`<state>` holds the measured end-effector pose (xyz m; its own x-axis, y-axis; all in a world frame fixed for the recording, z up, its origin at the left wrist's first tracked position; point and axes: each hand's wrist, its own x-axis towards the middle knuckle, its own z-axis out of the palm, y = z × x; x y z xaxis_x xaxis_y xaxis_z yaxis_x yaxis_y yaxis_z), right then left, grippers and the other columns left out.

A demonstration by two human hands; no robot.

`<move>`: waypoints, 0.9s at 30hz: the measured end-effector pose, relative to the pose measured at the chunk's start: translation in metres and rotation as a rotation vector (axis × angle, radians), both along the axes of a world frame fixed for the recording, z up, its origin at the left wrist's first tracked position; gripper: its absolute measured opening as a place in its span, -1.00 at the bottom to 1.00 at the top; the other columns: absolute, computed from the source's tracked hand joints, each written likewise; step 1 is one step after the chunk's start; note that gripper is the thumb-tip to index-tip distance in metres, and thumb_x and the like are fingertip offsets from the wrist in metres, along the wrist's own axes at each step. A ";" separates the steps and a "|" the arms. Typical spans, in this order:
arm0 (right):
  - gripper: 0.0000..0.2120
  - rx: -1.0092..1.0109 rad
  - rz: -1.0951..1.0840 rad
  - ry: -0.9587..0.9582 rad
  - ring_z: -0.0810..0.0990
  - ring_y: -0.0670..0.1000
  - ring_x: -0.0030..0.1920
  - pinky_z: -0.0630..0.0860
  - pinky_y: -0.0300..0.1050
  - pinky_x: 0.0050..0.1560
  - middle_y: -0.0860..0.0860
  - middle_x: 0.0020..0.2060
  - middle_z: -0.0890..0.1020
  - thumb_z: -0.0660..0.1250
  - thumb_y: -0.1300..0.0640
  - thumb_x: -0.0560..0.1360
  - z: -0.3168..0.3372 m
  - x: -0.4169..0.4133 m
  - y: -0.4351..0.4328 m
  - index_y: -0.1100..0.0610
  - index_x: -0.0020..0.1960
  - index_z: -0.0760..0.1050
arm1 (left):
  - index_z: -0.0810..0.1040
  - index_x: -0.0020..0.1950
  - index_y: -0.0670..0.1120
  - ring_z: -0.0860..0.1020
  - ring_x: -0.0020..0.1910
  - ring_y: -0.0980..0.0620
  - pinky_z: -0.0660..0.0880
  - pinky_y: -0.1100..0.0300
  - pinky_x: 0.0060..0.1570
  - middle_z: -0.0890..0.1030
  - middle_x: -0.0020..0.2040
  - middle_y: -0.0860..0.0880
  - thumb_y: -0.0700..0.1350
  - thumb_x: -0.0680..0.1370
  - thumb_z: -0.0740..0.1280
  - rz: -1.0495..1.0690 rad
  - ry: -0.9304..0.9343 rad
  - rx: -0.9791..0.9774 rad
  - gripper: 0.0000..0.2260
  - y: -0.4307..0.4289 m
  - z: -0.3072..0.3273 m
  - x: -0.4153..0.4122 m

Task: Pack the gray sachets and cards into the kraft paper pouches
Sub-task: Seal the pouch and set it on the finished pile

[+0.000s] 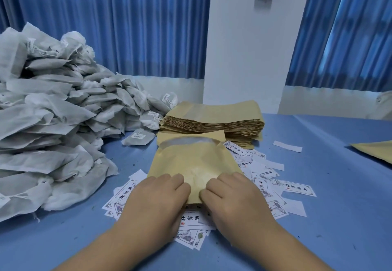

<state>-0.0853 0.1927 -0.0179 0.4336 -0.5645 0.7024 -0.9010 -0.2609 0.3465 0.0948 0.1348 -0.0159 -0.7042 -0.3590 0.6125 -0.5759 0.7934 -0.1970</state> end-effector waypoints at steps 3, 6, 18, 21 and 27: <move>-0.83 0.001 0.023 0.014 0.34 0.05 -0.42 0.26 -0.12 -0.40 -0.02 -0.44 0.39 0.38 0.27 0.21 0.000 0.002 -0.001 0.07 -0.40 0.42 | 0.43 -0.35 -0.07 0.40 -0.47 -0.06 0.27 0.17 -0.53 0.41 -0.39 -0.01 -0.14 0.29 0.33 -0.015 0.024 -0.013 -0.91 0.003 -0.001 -0.005; -0.82 0.017 0.021 0.010 0.33 0.05 -0.43 0.25 -0.13 -0.40 -0.02 -0.45 0.39 0.40 0.26 0.19 -0.001 0.002 -0.001 0.08 -0.41 0.41 | 0.45 -0.39 -0.06 0.42 -0.49 -0.05 0.29 0.20 -0.56 0.42 -0.42 0.00 -0.14 0.19 0.51 -0.015 0.013 -0.024 -0.77 0.003 0.001 -0.009; -0.86 0.031 0.024 -0.012 0.34 0.06 -0.39 0.27 -0.10 -0.40 0.01 -0.43 0.41 0.36 0.31 0.24 0.001 0.004 0.004 0.10 -0.37 0.46 | 0.50 -0.30 -0.07 0.43 -0.44 -0.05 0.36 0.14 -0.55 0.45 -0.35 0.01 -0.10 0.37 0.24 -0.022 0.032 0.037 -0.91 0.006 0.002 -0.007; -0.85 0.027 -0.023 -0.073 0.39 0.06 -0.41 0.29 -0.14 -0.42 0.00 -0.43 0.45 0.42 0.31 0.18 0.006 -0.003 0.005 0.10 -0.37 0.50 | 0.56 -0.27 -0.05 0.46 -0.43 -0.05 0.34 0.15 -0.53 0.49 -0.32 0.02 -0.16 0.26 0.52 0.007 0.065 0.079 -0.84 0.003 0.004 0.002; -0.78 0.063 -0.023 -0.159 0.46 0.08 -0.42 0.39 -0.14 -0.46 0.00 -0.41 0.51 0.58 0.34 0.16 0.020 -0.026 0.013 0.10 -0.32 0.63 | 0.56 -0.33 -0.08 0.48 -0.40 -0.05 0.36 0.11 -0.48 0.49 -0.36 0.04 -0.06 0.41 0.24 0.009 0.217 0.086 -0.82 -0.009 0.008 0.034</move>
